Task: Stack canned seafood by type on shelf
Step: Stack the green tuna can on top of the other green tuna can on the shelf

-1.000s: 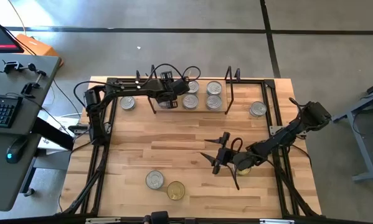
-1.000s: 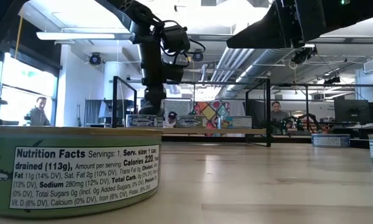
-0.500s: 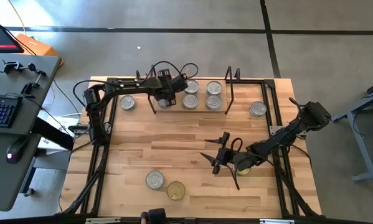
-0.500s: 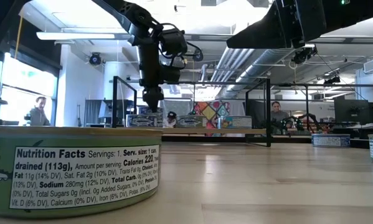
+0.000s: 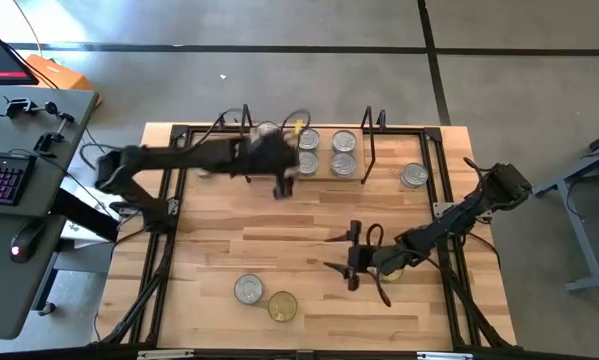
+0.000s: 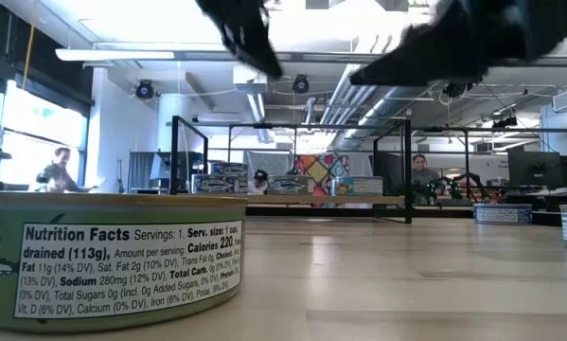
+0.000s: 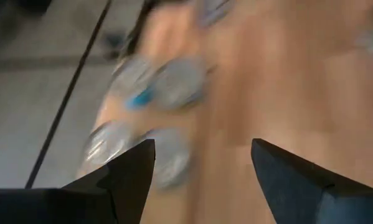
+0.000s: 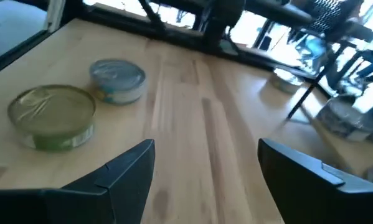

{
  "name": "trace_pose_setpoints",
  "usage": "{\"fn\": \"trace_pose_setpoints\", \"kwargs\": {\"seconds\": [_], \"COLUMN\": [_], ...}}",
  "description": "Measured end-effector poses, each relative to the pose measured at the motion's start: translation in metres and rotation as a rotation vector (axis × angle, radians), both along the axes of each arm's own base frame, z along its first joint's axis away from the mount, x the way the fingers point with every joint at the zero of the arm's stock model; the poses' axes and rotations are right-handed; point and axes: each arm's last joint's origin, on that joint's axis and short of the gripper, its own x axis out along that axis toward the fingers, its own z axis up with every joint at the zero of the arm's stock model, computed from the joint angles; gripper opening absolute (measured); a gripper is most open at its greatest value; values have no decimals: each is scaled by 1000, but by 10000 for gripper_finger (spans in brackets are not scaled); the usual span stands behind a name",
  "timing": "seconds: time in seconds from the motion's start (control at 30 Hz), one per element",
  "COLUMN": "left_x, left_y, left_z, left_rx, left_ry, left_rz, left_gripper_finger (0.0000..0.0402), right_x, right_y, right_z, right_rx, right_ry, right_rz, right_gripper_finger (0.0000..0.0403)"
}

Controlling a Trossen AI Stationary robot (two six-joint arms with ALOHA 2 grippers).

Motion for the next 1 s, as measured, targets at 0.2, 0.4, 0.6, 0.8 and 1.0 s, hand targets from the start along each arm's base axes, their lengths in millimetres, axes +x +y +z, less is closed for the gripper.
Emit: {"fn": "trace_pose_setpoints", "kwargs": {"seconds": [0.2, 0.4, 0.6, 0.8, 1.0], "left_x": [-20, -52, -80, -90, -91], "left_y": [-80, -117, -123, -116, -101], "left_z": [-20, -66, -70, -60, -63], "left_rx": [-3, -174, -14, 0, 58], "left_ry": [-173, -363, -329, -332, -307], "left_rz": [-178, -202, -142, -116, -72], "left_gripper_finger": [245, 242, 242, 242, 242], "right_x": [5, 27, 36, 44, 49], "right_y": [-32, -66, -86, -113, -151], "right_z": [-8, -3, 2, 9, 23], "right_rx": [149, 198, 211, 53, -77], "right_ry": [-39, 80, 76, 59, -43], "right_rz": [-221, -121, -71, -21, -93], "right_gripper_finger": [269, 257, 254, 254, 254]}}
